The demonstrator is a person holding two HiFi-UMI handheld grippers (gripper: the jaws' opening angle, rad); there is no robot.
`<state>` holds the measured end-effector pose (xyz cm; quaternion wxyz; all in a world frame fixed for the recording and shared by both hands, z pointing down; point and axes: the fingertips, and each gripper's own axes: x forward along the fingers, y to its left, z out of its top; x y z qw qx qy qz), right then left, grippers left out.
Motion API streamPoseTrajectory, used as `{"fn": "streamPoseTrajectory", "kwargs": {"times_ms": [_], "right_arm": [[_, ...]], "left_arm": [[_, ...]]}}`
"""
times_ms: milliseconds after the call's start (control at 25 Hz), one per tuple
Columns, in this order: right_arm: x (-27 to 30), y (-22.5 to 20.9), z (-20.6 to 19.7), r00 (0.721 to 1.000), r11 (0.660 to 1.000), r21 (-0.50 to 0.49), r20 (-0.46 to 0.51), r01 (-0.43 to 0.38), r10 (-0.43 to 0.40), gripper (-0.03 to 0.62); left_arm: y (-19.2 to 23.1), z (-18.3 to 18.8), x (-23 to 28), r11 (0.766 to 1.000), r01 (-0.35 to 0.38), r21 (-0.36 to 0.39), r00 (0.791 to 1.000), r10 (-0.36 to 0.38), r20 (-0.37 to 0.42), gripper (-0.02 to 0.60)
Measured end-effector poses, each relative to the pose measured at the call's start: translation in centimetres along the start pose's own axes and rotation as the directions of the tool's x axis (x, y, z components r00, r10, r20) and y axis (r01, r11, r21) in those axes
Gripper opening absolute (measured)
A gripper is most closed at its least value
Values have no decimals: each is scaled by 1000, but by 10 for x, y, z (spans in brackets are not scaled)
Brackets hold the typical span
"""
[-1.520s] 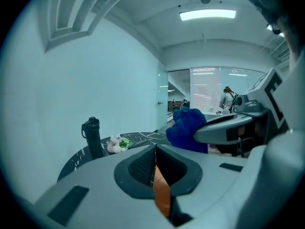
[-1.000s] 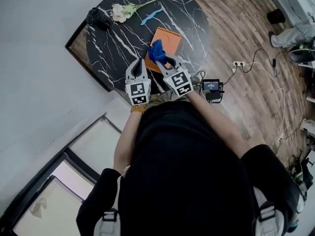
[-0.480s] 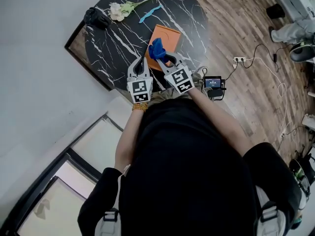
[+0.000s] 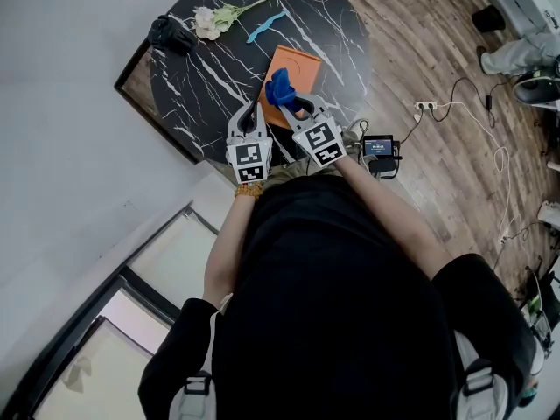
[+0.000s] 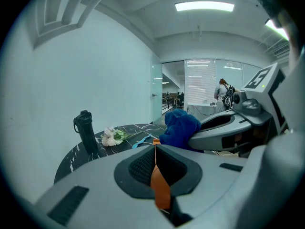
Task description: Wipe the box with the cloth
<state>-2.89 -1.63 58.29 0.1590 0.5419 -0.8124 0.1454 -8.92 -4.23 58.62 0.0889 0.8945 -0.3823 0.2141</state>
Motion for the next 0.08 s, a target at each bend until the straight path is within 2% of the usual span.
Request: {"fn": "streamPoseTrajectory", "kwargs": {"times_ms": [80], "right_arm": [[0, 1, -1, 1000, 1000, -7, -6, 1, -1, 61]], "left_arm": [[-1, 1, 0, 1000, 7, -2, 1000, -7, 7, 9]]}}
